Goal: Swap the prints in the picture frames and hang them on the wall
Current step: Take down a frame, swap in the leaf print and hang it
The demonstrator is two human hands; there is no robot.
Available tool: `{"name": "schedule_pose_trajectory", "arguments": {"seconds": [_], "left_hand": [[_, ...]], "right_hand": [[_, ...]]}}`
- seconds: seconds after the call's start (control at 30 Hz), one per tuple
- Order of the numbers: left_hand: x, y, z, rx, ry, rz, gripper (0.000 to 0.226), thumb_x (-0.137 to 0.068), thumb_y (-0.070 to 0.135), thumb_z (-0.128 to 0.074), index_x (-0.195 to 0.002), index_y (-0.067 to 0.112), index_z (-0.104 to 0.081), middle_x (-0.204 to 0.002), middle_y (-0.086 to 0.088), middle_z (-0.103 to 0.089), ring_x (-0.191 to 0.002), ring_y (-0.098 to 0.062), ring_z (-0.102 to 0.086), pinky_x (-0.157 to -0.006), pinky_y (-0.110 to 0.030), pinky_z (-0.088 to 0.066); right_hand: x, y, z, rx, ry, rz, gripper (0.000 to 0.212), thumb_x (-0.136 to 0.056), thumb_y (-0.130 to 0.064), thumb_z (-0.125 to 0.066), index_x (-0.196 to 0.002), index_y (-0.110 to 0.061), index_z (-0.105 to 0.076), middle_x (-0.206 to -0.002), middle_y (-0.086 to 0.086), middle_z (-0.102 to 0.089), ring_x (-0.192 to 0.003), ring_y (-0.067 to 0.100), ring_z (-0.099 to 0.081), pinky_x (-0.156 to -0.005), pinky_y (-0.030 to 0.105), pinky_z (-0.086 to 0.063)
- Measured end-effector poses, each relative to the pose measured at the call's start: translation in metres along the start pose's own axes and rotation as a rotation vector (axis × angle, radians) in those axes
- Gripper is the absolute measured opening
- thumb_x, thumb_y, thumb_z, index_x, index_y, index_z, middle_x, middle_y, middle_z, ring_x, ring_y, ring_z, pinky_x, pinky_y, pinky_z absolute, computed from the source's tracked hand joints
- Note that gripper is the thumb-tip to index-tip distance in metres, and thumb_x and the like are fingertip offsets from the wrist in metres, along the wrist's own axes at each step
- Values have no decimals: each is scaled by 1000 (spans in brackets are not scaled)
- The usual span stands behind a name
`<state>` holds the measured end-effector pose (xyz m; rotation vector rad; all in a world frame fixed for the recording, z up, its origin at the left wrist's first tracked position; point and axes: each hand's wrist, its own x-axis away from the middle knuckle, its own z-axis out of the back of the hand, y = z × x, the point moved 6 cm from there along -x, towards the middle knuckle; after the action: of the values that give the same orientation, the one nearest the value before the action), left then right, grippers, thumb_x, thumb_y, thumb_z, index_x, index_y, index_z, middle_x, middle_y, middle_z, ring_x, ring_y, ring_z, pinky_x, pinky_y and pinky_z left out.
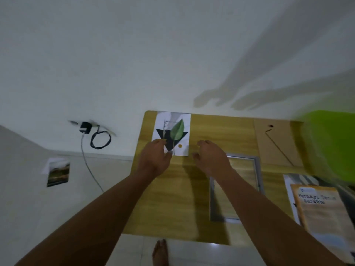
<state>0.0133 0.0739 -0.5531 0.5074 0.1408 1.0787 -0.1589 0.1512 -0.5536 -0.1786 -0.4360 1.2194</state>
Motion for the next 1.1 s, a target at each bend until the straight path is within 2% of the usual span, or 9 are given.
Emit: {"name": "schedule_pose_trajectory", "arguments": {"seconds": [0.1,0.27,0.5,0.57,0.7,0.8,0.93,1.03,1.1], "left_hand": [[-28,-28,10,5,-10,47,42,-94,34,-58,-128,11,-57,-126,-10,-58,-116,-27,-53,-95,-36,-43],[-58,-58,3,-31,-54,92,55,-92,43,-60,-135,10,-50,-136,-11,-51,-124,-29,-47,-97,-40,-43],[-64,-74,-6,-5,21,123,47,-81,43,-73,-116,15,-59,-129,-7,-53,-115,-28,-46,-90,-37,-42],[-64,-79,-6,45,47,148,42,-74,40,-79,-104,16,-62,-120,-7,-57,-110,-27,-48,-85,-33,-40],[-60,-86,-2,146,56,218,56,-72,27,-83,-121,13,-58,-127,-11,-54,-117,-32,-48,-88,-35,-42],[-56,-99,6,146,91,255,54,-68,36,-85,-111,14,-60,-113,-9,-60,-107,-31,-54,-74,-32,-41],[-51,-119,17,318,75,321,72,-70,25,-85,-133,6,-55,-121,-10,-66,-108,-27,-62,-89,-36,-50],[-52,-123,30,413,113,292,59,-70,10,-82,-126,12,-62,-109,-8,-70,-90,-19,-68,-79,-30,-54],[-54,-122,34,499,77,263,48,-73,6,-76,-118,18,-66,-102,-2,-72,-82,-11,-68,-71,-18,-54]], "right_hand": [[-34,-19,-12,19,-9,-24,30,-97,-35,-54,-113,-11,-55,-111,9,-57,-107,29,-55,-83,38,-48],[-64,-29,-34,55,-15,-102,43,-98,-40,-53,-127,-8,-51,-125,12,-49,-119,30,-47,-94,40,-45],[-63,-38,-54,125,47,-152,57,-94,-51,-50,-135,-13,-44,-129,13,-41,-118,32,-38,-96,43,-40],[-62,-42,-55,99,50,-148,55,-93,-51,-50,-134,-14,-45,-130,11,-42,-119,31,-37,-97,43,-39],[-60,-55,-58,60,40,-114,52,-92,-49,-54,-132,-16,-49,-137,5,-42,-124,29,-35,-100,44,-35],[-61,-66,-63,71,36,-83,52,-93,-48,-53,-135,-18,-49,-143,1,-39,-128,28,-31,-102,43,-30],[-67,-86,-69,39,26,-42,52,-93,-47,-55,-137,-20,-48,-143,-2,-41,-129,26,-31,-103,43,-30],[-73,-98,-73,6,23,-33,43,-93,-40,-56,-131,-21,-53,-140,-2,-46,-129,26,-34,-102,42,-32],[-78,-107,-71,-108,57,-33,27,-96,-39,-52,-114,-21,-61,-121,0,-59,-118,26,-48,-93,41,-43]]}}
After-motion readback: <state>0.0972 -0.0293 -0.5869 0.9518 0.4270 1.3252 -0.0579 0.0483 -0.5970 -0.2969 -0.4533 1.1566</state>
